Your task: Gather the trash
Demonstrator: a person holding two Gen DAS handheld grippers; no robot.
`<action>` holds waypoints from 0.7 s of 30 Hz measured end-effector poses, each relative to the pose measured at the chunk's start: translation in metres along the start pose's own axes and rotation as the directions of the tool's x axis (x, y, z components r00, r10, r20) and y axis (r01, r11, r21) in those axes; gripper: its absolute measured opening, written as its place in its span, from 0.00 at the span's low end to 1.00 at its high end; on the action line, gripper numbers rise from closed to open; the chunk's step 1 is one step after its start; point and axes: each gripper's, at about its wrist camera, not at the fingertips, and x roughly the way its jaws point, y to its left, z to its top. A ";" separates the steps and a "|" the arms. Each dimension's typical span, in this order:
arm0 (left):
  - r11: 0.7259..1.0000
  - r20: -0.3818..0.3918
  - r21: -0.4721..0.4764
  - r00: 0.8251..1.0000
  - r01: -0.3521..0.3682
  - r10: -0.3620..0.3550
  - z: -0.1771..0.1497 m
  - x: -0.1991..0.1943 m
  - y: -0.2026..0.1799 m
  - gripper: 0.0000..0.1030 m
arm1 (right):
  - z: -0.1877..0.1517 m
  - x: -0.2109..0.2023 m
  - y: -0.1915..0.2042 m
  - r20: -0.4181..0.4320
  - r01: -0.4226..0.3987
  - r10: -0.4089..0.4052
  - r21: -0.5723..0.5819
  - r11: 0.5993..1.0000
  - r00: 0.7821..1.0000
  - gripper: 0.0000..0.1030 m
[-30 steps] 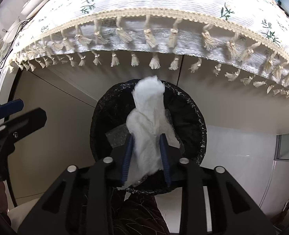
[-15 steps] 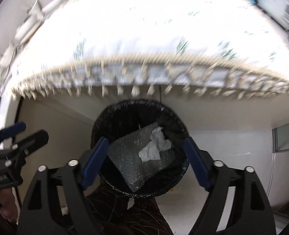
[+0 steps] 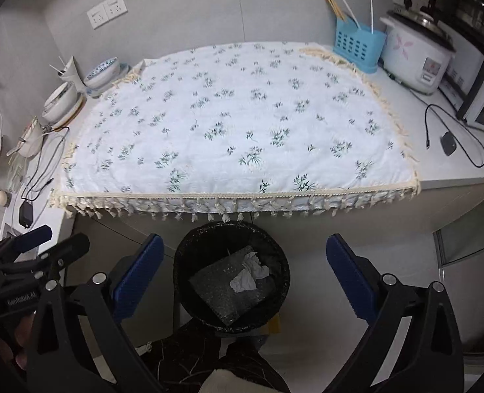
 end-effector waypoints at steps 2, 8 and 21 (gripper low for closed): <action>1.000 0.011 0.007 1.000 -0.001 0.001 0.000 -0.013 -0.003 0.94 | -0.006 -0.010 0.004 -0.005 0.015 -0.015 -0.005 1.000 1.000 0.92; 0.999 0.019 0.050 1.000 0.000 -0.001 -0.006 -0.020 -0.013 0.94 | -0.018 -0.013 0.008 -0.050 0.023 -0.023 -0.005 1.000 0.998 0.92; 0.998 0.004 0.065 1.000 -0.004 0.004 -0.013 -0.017 -0.019 0.94 | -0.023 -0.016 0.004 -0.043 0.052 -0.052 0.004 0.999 0.998 0.92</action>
